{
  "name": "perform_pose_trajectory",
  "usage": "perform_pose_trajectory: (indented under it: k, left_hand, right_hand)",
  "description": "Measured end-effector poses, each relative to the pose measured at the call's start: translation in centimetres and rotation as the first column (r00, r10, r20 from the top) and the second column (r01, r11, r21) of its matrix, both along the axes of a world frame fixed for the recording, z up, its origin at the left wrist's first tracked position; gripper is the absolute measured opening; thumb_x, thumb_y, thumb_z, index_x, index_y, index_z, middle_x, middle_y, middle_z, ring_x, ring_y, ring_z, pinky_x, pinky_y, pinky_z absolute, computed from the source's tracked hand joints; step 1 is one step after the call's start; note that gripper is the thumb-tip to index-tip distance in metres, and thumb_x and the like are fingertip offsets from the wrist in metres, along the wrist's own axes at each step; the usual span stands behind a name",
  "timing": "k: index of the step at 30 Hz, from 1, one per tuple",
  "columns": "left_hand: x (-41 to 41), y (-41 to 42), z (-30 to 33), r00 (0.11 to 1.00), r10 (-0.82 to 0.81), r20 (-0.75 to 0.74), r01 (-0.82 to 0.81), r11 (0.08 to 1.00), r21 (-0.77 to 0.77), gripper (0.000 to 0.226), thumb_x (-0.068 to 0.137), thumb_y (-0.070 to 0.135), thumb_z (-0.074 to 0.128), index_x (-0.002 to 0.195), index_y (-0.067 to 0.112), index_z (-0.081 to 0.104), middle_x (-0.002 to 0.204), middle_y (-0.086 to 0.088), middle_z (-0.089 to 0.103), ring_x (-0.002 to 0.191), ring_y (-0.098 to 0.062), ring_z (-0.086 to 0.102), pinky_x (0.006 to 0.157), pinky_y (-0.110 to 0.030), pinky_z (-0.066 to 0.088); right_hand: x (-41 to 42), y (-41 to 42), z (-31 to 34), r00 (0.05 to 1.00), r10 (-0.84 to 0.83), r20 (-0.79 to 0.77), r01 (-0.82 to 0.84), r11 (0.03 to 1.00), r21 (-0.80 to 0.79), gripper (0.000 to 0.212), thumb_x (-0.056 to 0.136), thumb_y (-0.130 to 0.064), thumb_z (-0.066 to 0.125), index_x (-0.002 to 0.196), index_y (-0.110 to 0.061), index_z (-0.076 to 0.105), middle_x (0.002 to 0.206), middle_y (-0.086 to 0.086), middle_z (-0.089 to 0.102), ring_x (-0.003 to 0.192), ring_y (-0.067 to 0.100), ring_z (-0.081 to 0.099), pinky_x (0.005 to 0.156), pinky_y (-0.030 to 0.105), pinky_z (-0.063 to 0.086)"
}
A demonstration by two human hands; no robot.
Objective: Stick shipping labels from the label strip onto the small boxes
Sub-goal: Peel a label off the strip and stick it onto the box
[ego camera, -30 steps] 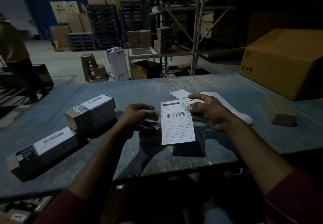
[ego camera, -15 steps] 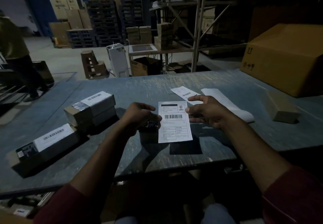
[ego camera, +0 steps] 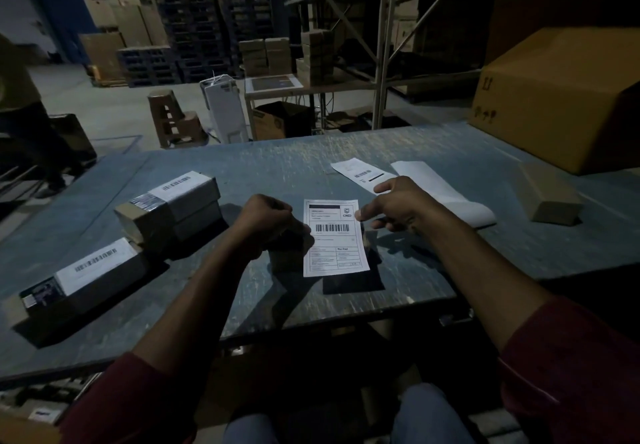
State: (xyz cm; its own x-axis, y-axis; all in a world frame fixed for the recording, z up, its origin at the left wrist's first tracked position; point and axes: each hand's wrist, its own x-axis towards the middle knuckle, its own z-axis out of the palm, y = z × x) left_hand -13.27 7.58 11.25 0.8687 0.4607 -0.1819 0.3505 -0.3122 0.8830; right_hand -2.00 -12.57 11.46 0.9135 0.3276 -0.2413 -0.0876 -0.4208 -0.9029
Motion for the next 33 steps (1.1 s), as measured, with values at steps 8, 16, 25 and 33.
perform_pose_trajectory:
  k: [8, 16, 25, 33]
  left_hand:
    - [0.0, -0.1, 0.0, 1.000, 0.003, -0.004, -0.002, 0.993, 0.118, 0.031, 0.094, -0.003, 0.066, 0.068, 0.013, 0.063, 0.068, -0.004, 0.062, 0.056, -0.013, 0.057, 0.037, -0.014, 0.042]
    - [-0.1, 0.0, 0.1, 1.000, -0.001, 0.009, 0.000, 0.990, 0.140, 0.030, 0.095, -0.001, 0.066, 0.067, 0.012, 0.064, 0.069, -0.007, 0.062, 0.053, -0.014, 0.053, 0.033, -0.013, 0.037]
    - [0.2, -0.3, 0.2, 1.000, -0.004, -0.001, 0.004, 0.985, 0.173, 0.028, 0.094, 0.002, 0.068, 0.069, 0.014, 0.064, 0.071, -0.003, 0.063, 0.058, -0.015, 0.055, 0.033, -0.012, 0.037]
    - [1.1, 0.0, 0.4, 0.997, -0.027, -0.069, 0.041, 0.976, 0.212, 0.021, 0.092, 0.008, 0.072, 0.073, 0.010, 0.067, 0.069, -0.004, 0.061, 0.057, -0.014, 0.053, 0.041, -0.019, 0.038]
  right_hand:
    - [-0.1, 0.2, 0.6, 0.999, 0.022, 0.043, -0.019, 0.998, -0.067, 0.046, 0.074, 0.005, 0.087, 0.107, -0.008, 0.060, 0.076, 0.010, 0.070, 0.063, 0.019, 0.063, 0.051, 0.028, 0.035]
    - [0.5, 0.7, 0.1, 0.999, 0.031, 0.035, -0.027, 0.994, -0.109, 0.041, 0.071, 0.005, 0.087, 0.069, -0.015, 0.052, 0.053, 0.002, 0.067, 0.055, 0.017, 0.060, 0.045, 0.023, 0.033]
    - [1.0, 1.0, 0.0, 0.998, 0.030, 0.049, -0.024, 0.993, -0.114, 0.039, 0.068, 0.004, 0.090, 0.085, -0.010, 0.058, 0.066, 0.008, 0.071, 0.055, 0.016, 0.061, 0.046, 0.024, 0.036]
    - [1.3, 1.2, -0.4, 0.997, 0.037, 0.065, -0.027, 0.988, -0.153, 0.036, 0.065, -0.002, 0.092, 0.077, -0.011, 0.058, 0.064, 0.005, 0.068, 0.063, 0.021, 0.057, 0.050, 0.025, 0.034]
